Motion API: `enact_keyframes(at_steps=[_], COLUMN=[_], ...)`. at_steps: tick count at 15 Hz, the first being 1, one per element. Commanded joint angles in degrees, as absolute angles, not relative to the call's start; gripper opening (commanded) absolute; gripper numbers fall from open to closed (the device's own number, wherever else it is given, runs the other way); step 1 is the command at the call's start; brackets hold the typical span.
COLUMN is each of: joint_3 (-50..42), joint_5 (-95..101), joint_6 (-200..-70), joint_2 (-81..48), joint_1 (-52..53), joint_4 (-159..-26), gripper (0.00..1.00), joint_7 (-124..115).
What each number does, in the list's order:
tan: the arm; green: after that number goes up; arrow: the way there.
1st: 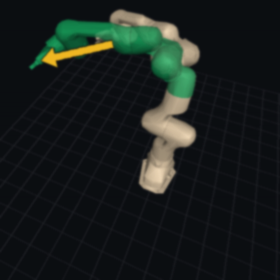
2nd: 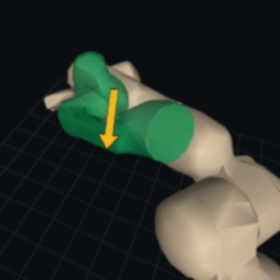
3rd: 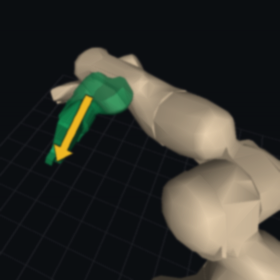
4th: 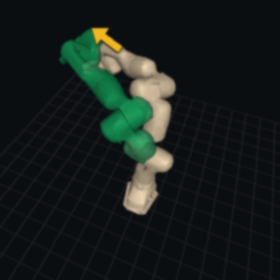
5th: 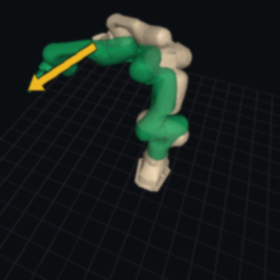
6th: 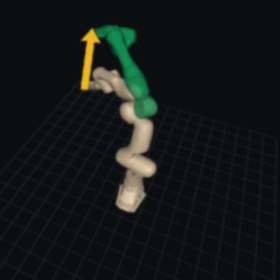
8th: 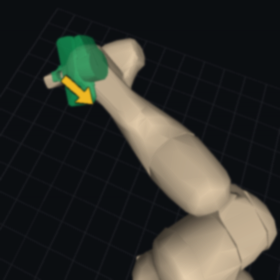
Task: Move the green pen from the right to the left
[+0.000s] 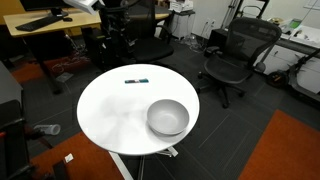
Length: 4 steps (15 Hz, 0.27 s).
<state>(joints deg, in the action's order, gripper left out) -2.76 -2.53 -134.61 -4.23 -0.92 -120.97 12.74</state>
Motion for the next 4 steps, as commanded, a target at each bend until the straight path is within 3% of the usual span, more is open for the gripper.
enact_keyframes(at_steps=[1,4], joint_3=[-2.30,-2.40], joint_5=[-2.88,-3.06], joint_6=[-134.29,-134.23], joint_2=[-3.27,-2.11], joint_1=[-1.72,-1.90], joint_4=[-121.77,-122.96], gripper=[1.00,1.00], joint_7=[13.98,14.58])
